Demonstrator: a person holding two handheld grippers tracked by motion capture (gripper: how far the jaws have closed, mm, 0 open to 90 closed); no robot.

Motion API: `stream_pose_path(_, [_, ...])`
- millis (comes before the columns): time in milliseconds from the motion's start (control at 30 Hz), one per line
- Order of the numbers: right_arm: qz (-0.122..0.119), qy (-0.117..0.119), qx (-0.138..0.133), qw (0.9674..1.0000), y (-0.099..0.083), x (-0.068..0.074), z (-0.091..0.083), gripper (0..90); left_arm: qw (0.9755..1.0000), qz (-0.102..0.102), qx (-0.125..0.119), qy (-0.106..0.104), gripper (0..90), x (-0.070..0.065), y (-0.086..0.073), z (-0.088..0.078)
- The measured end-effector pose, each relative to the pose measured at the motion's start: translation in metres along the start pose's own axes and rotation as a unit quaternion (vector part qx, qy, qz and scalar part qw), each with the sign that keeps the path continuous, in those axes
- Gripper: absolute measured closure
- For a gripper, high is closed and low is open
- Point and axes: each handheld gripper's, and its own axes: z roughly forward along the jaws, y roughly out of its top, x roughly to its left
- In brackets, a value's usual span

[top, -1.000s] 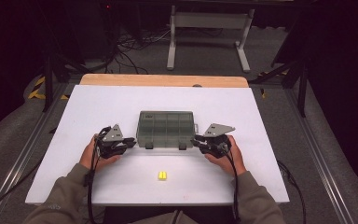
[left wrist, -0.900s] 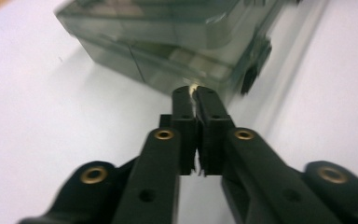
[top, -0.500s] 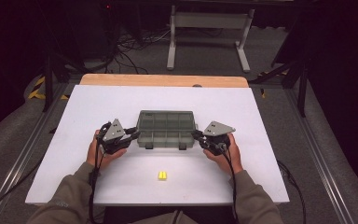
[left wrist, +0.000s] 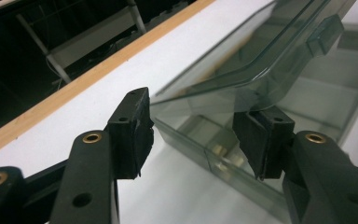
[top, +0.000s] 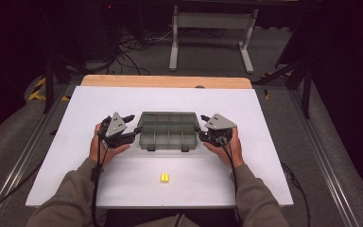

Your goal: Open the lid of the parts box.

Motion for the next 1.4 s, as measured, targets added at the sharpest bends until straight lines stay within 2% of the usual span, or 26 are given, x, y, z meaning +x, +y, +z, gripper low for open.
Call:
stream_pose_path(67, [-0.002, 0.002, -0.009, 1.0000, 0.003, -0.003, 0.000, 52.7, 1.0000, 0.004, 0.000, 0.001, 47.8, 0.002, 0.003, 0.001])
stream_pose_path(100, [-0.008, 0.001, -0.015, 0.9999, 0.009, -0.008, 0.002, 54.4, 1.0000, 0.005, -0.004, 0.004, 48.4, 0.005, 0.006, 0.003])
stream_pose_path(233, [-0.012, 0.006, -0.023, 0.9996, 0.017, -0.014, 0.005, 59.2, 0.9999, 0.003, -0.007, 0.007, 51.4, 0.014, 0.012, 0.007])
stream_pose_path(300, [-0.008, 0.015, -0.027, 0.9995, 0.020, -0.017, 0.007, 62.5, 0.9999, -0.004, -0.007, 0.007, 53.5, 0.018, 0.016, 0.009])
stream_pose_path(367, [-0.008, 0.015, -0.029, 0.9994, 0.023, -0.019, 0.008, 68.2, 0.9999, -0.008, -0.009, 0.007, 57.5, 0.021, 0.021, 0.011])
stream_pose_path(433, [-0.001, 0.021, -0.034, 0.9992, 0.025, -0.022, 0.009, 71.7, 0.9999, -0.004, -0.009, 0.003, 61.0, 0.023, 0.026, 0.012])
stream_pose_path(533, [0.004, 0.017, -0.039, 0.9991, 0.030, -0.026, 0.010, 75.3, 0.9999, 0.003, -0.013, -0.003, 67.4, 0.024, 0.033, 0.013])
stream_pose_path(667, [0.016, 0.016, -0.046, 0.9987, 0.034, -0.030, 0.010, 78.3, 0.9999, 0.008, -0.012, 0.003, 73.1, 0.027, 0.041, 0.013])
stream_pose_path(833, [0.032, 0.013, -0.046, 0.9983, 0.036, -0.035, 0.015, 81.9, 0.9999, 0.010, -0.008, 0.000, 74.2, 0.033, 0.045, 0.014])
stream_pose_path(1067, [0.030, 0.011, -0.039, 0.9988, 0.042, -0.032, 0.018, 82.3, 0.9999, -0.004, -0.013, -0.004, 73.8, 0.038, 0.043, 0.012])
stream_pose_path(1400, [0.032, -0.003, -0.024, 0.9992, 0.048, -0.032, 0.022, 82.5, 0.9999, -0.005, -0.006, 0.007, 72.4, 0.045, 0.046, 0.022])
